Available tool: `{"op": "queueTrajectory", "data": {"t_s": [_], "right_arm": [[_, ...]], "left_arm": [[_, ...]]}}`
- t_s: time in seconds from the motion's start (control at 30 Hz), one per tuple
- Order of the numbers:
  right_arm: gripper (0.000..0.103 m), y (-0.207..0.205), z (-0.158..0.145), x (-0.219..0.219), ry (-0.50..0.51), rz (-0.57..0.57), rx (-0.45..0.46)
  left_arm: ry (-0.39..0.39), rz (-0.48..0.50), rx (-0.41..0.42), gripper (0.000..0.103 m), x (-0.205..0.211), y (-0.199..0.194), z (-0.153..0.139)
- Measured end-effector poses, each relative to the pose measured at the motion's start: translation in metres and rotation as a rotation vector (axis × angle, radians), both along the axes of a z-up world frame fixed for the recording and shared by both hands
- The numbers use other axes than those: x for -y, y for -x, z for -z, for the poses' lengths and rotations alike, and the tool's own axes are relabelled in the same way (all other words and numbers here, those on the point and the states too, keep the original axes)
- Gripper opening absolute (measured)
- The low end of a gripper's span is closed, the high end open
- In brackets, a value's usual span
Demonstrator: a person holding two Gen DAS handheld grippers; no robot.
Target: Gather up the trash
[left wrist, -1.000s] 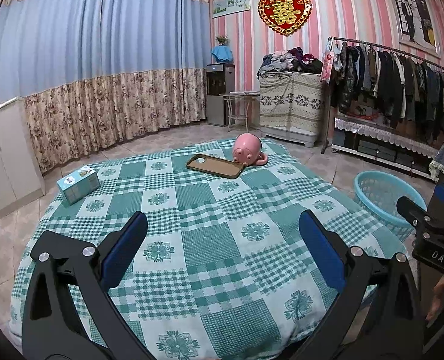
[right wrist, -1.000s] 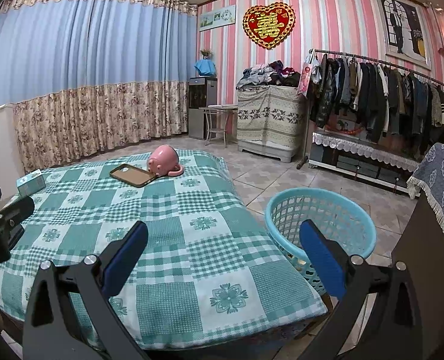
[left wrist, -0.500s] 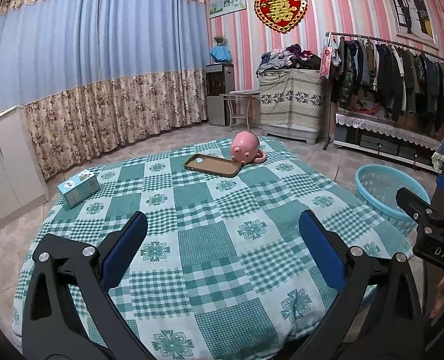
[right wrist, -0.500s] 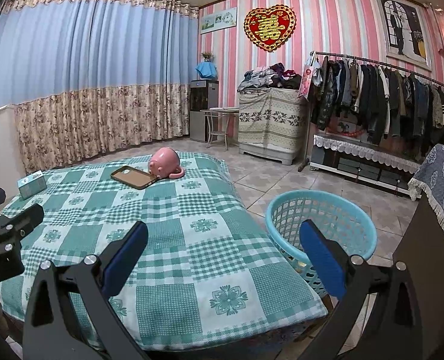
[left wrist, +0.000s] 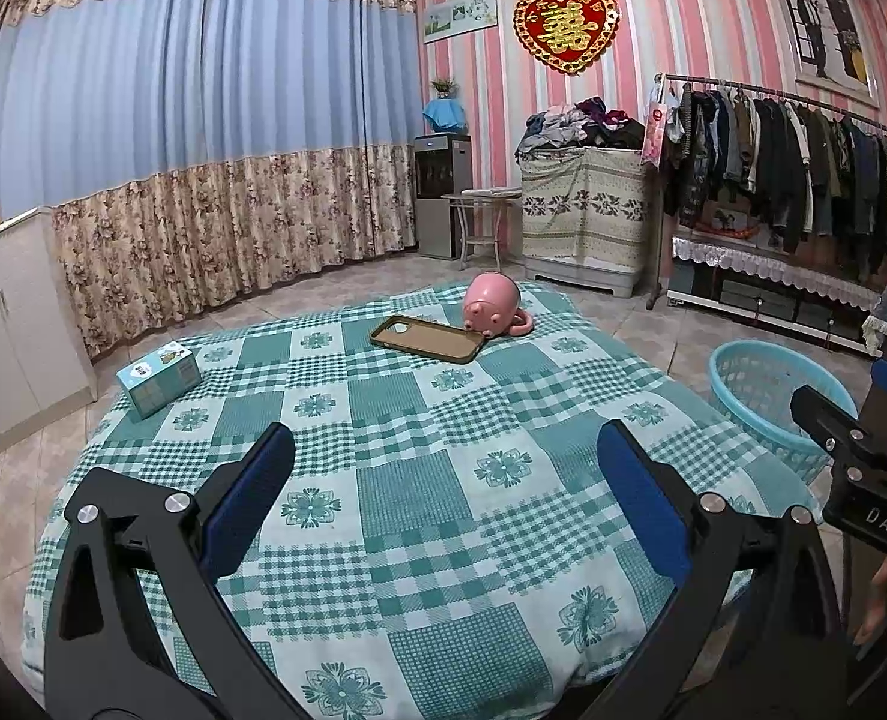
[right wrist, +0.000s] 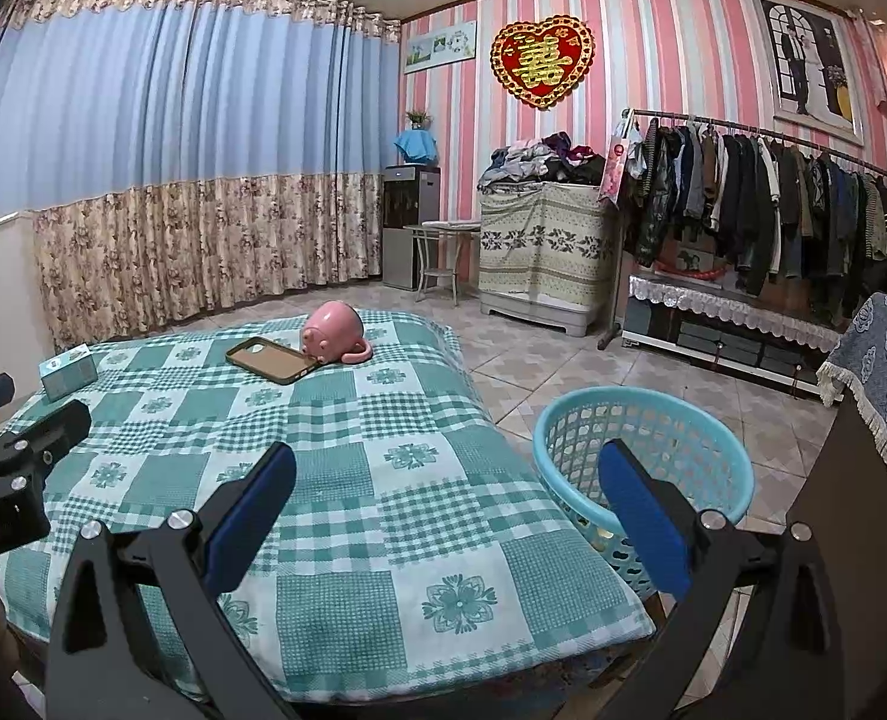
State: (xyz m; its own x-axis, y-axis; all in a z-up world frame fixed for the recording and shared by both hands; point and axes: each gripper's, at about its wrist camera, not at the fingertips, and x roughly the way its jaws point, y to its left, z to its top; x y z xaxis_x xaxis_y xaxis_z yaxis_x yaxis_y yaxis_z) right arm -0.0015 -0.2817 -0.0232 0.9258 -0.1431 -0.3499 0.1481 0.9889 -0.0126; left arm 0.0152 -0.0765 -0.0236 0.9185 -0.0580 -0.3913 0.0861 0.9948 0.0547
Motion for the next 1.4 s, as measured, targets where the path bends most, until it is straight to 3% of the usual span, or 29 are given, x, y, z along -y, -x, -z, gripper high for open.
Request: {"op": "queueTrajectory", "data": {"t_s": [1.4], "right_arm": [[0.098,-0.0011,0.0034,-0.0051,-0.017,-0.044,-0.009]], "left_arm": [[-0.004,-0.041,0.013,0.098,-0.0071,0.0004,0.0047]]}}
